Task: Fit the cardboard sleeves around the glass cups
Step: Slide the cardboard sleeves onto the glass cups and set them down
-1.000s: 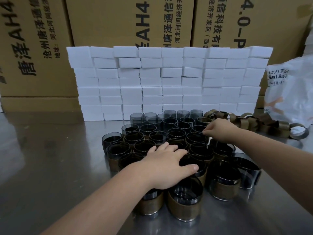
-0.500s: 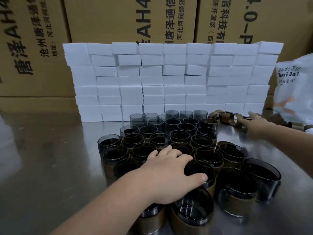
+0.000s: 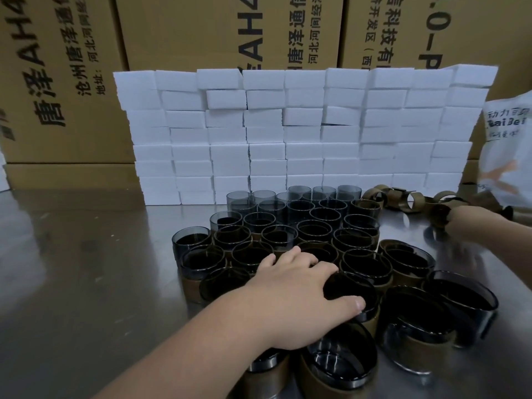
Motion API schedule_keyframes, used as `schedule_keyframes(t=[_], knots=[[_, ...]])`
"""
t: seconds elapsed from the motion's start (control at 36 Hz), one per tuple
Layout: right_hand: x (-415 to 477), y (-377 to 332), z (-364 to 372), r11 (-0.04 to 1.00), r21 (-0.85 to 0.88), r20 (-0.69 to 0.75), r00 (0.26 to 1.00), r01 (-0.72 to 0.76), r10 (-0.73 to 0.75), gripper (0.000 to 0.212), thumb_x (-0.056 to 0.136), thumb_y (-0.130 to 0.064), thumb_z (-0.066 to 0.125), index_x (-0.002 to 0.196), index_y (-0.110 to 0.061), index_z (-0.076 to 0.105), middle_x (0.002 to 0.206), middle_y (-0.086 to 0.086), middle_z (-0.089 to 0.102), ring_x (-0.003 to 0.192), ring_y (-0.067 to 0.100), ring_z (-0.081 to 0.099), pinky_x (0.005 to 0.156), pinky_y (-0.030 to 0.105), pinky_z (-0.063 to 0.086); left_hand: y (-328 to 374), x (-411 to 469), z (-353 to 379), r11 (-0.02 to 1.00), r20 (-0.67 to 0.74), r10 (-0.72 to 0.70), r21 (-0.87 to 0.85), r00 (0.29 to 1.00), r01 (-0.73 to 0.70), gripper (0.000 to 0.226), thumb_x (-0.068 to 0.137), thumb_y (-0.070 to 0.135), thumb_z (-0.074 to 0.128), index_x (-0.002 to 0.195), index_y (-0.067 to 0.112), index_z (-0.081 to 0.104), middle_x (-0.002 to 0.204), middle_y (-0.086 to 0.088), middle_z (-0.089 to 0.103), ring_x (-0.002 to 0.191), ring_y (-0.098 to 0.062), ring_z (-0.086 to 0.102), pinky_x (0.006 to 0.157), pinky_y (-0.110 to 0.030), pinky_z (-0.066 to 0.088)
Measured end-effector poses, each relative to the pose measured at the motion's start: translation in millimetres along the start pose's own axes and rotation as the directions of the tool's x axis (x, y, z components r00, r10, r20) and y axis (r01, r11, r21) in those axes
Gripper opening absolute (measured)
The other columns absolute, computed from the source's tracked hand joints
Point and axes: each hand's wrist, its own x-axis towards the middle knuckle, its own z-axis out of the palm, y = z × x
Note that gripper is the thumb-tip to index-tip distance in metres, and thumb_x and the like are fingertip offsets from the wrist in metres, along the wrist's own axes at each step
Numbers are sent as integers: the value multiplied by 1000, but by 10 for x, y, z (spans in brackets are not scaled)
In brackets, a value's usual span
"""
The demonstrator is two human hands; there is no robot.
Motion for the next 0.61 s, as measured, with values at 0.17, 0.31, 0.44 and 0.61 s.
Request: schedule_keyframes(t=[0.17,0.31,0.44,0.61], knots=[[30,122,-30,999,-47,-222,975,19,-29,23,87,-23,48,101,-13,63,91,6,49,84,24,51,68,32,45,0,4,2,1000,-1,1,-9,1000,-1,71,83,73,26,144,38,17,155,10,10,141,-8,-11,113,-40,-9],[100,72,52,996,81,-45,999,31,-27,65,83,-26,61,141,-14,34,143,17,30,129,36,33,102,38,35,-4,12,8,1000,-5,1,-9,1000,-1,71,82,73,26,144,39,18,155,10,10,141,-8,-11,113,-40,-9],[142,61,86,984,177,-170,986,37,-6,47,84,-36,62,124,-15,49,108,19,44,92,37,52,75,37,45,-8,16,10,1000,-2,2,-9,1000,-2,72,81,74,25,144,38,18,155,10,10,141,-8,-11,112,-40,-9],[136,27,91,976,196,-233,971,100,-52,35,84,-33,58,109,-10,53,92,12,55,79,31,55,70,38,49,-9,17,13,1000,-6,1,-4,1000,-1,73,81,74,24,144,38,18,154,11,11,142,-9,-10,113,-41,-9]])
